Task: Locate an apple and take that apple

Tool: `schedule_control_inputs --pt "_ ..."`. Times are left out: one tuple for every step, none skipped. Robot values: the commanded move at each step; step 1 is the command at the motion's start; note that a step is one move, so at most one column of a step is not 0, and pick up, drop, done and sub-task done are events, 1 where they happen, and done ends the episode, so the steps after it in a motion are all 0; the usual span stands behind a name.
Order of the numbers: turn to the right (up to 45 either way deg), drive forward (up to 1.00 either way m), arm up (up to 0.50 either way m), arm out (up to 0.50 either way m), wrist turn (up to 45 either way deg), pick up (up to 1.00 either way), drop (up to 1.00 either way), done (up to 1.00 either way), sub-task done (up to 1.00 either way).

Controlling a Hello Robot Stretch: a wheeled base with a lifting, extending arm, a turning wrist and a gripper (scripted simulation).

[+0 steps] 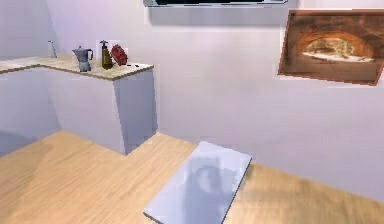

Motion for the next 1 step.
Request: schedule_control_inputs --pt "0.0 0.0 -0.3 0.0 0.0 0.0 0.0 0.0 0.0"
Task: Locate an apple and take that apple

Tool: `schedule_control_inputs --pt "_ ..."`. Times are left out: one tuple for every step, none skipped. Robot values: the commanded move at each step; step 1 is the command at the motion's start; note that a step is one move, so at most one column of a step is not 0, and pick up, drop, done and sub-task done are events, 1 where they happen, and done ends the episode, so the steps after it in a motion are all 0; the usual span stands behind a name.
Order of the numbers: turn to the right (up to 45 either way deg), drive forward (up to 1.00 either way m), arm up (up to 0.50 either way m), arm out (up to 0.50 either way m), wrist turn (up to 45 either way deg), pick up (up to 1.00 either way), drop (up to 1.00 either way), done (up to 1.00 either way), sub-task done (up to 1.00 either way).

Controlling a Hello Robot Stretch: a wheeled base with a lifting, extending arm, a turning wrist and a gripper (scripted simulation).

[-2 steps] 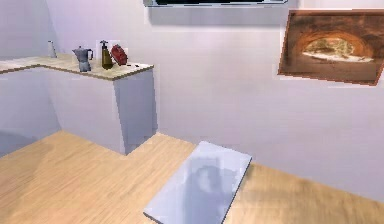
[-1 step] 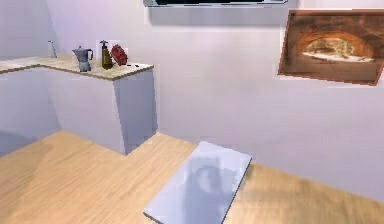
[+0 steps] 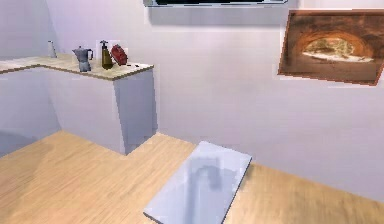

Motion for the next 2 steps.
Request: schedule_control_inputs --pt "0.0 0.0 0.0 0.0 0.0 1.0 0.0 0.0 0.0" --pt "0.0 0.0 0.1 0.0 0.0 0.0 0.0 0.0 0.0"
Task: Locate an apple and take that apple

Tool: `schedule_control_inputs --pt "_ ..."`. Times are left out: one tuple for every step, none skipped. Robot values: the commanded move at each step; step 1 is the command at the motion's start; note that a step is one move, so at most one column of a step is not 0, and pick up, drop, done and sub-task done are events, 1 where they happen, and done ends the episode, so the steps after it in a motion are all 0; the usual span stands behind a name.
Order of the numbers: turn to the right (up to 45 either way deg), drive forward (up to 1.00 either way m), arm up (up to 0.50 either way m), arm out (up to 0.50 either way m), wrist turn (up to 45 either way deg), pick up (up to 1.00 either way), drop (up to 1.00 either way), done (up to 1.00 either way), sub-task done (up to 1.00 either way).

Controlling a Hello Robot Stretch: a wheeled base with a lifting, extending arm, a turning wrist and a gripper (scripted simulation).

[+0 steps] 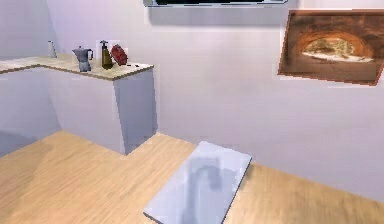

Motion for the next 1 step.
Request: schedule_control_inputs --pt "0.0 0.0 0.0 0.0 0.0 0.0 0.0 1.0 0.0"
